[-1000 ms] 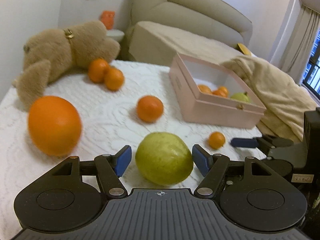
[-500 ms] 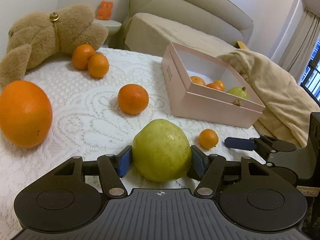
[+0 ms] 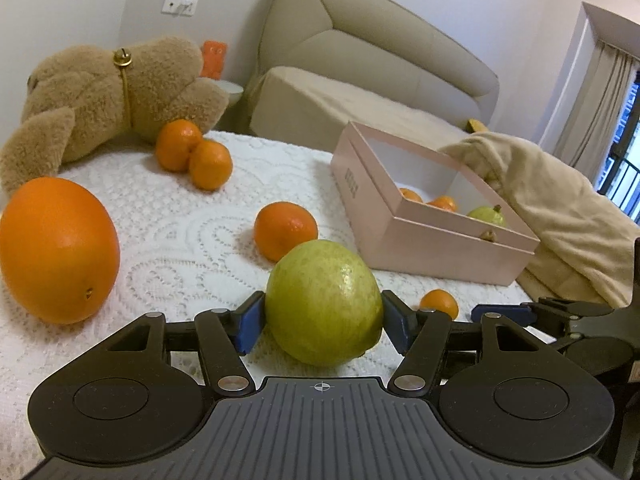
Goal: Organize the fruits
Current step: 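Close the left gripper on the guava while the right gripper grasps the mandarin, then lift the guava and mandarin and carry them over the pink box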
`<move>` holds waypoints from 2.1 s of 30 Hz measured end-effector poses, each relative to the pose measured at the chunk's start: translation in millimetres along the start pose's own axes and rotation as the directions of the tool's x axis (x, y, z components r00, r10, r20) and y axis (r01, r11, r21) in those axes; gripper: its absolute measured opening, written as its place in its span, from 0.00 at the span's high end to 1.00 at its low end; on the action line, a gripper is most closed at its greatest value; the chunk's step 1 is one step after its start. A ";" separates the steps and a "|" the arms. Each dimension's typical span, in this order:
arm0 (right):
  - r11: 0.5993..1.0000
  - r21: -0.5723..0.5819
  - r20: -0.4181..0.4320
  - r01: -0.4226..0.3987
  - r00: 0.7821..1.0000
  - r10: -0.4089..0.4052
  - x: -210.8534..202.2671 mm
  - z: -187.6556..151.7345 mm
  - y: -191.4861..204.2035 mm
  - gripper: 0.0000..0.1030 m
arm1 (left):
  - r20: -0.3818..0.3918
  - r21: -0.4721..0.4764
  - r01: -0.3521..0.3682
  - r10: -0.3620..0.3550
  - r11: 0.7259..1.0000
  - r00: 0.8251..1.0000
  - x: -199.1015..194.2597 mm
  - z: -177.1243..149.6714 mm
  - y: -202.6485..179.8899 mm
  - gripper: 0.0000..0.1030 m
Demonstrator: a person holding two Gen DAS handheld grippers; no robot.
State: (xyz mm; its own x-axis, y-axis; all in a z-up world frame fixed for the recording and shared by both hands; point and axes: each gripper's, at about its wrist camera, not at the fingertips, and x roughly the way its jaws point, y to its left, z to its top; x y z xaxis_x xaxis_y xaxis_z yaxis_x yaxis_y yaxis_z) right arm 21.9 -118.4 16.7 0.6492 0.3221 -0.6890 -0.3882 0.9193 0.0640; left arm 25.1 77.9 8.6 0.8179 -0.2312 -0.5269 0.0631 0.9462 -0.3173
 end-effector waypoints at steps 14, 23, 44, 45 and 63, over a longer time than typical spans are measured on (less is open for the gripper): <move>0.994 -0.027 0.016 0.104 0.995 -0.103 7.2 8.4 5.9 0.43 | 0.026 -0.005 0.009 -0.008 1.000 1.000 -4.3 -5.2 1.7 0.35; 0.991 -0.080 0.009 0.106 0.994 -0.105 6.7 10.6 16.3 0.70 | 0.025 -0.010 0.012 -0.012 1.000 1.000 -3.9 -5.5 3.0 0.35; 0.984 -0.011 0.053 0.175 0.983 -0.174 -32.3 -5.2 -13.2 0.62 | -0.092 0.092 -0.114 0.122 0.989 0.988 7.2 7.7 -24.5 0.35; 0.986 -0.009 0.053 0.169 0.984 -0.168 -31.1 -4.9 -13.0 0.59 | -0.103 0.096 -0.123 0.133 0.988 0.986 10.0 8.0 -24.1 0.35; 0.990 -0.045 0.042 0.132 0.991 -0.130 -6.4 1.7 -1.2 0.73 | -0.109 0.038 -0.124 0.128 0.992 0.986 15.0 11.6 -19.3 0.36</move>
State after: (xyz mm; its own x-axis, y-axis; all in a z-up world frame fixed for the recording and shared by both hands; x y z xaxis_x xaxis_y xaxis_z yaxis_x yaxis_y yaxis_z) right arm 19.3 -121.2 22.3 0.7208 0.2091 -0.6609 -0.3286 0.9425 -0.0602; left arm 42.7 58.7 16.0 0.7517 -0.1318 -0.6462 -0.0175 0.9755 -0.2193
